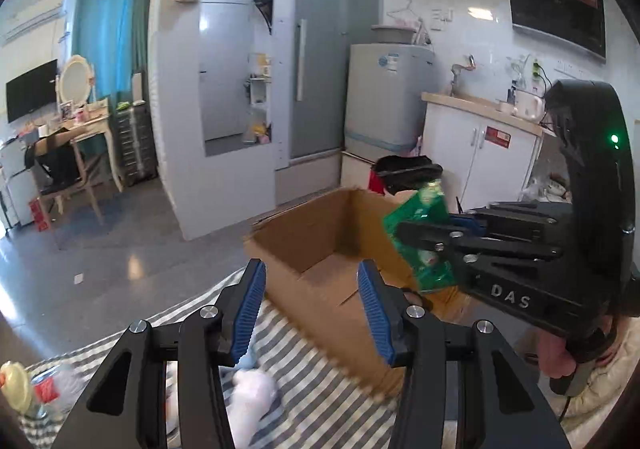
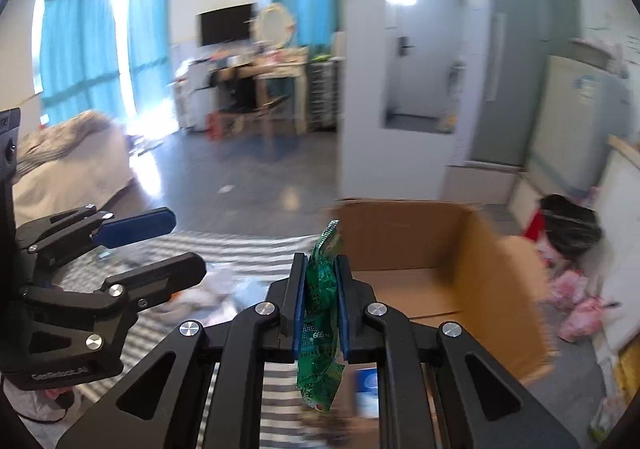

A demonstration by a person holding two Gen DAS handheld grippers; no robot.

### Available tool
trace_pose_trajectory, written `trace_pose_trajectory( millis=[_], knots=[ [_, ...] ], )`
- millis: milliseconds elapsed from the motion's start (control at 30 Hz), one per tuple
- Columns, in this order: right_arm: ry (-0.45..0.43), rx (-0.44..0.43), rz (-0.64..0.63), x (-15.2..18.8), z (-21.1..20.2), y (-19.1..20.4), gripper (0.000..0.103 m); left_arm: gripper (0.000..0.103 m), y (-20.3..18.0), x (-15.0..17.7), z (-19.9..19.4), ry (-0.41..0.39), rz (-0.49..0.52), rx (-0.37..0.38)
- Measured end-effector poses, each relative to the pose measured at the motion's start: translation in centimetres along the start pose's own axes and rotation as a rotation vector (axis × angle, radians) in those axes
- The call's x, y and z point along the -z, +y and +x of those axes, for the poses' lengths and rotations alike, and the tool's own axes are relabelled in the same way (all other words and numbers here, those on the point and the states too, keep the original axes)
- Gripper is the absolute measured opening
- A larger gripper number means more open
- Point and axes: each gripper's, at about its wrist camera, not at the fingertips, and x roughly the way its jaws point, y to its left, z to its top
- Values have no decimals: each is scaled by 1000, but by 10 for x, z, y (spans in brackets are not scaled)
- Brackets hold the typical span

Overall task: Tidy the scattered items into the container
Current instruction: 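Carry the green packet into the cardboard box and open the right gripper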

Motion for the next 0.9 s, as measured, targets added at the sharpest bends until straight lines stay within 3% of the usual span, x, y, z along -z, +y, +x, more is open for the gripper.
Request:
trace_pose_trajectory(
  millis=[167, 367, 433, 467, 500, 533, 567, 600, 700, 900],
  knots=[
    [65, 88, 86, 15, 22, -62, 13, 54, -32, -9, 38, 29, 0, 107],
    [188, 71, 150, 40, 68, -95, 13, 61, -53, -1, 84, 132, 19, 75],
    [211, 56, 145, 46, 77, -95, 13, 70, -49, 4, 91, 160, -2, 31],
    [221, 55, 137, 49, 81, -93, 13, 82, -48, 6, 90, 163, -11, 7],
    [228, 59, 130, 53, 84, -94, 17, 91, -43, 8, 89, 163, -27, -35],
    [235, 72, 123, 56, 86, -94, 39, 93, -41, 7, 89, 159, -35, -59],
    [232, 92, 119, 57, 87, -92, 54, 96, -39, 7, 87, 153, -39, -73],
    [215, 110, 114, 58, 86, -91, 82, 99, -35, 9, 83, 148, -44, -85],
    [164, 133, 90, 55, 76, -83, 84, 103, -20, 16, 70, 150, -61, -131],
    [131, 86, 87, 46, 56, -68, 84, 103, 20, 40, 31, 142, -93, -259]
  ],
)
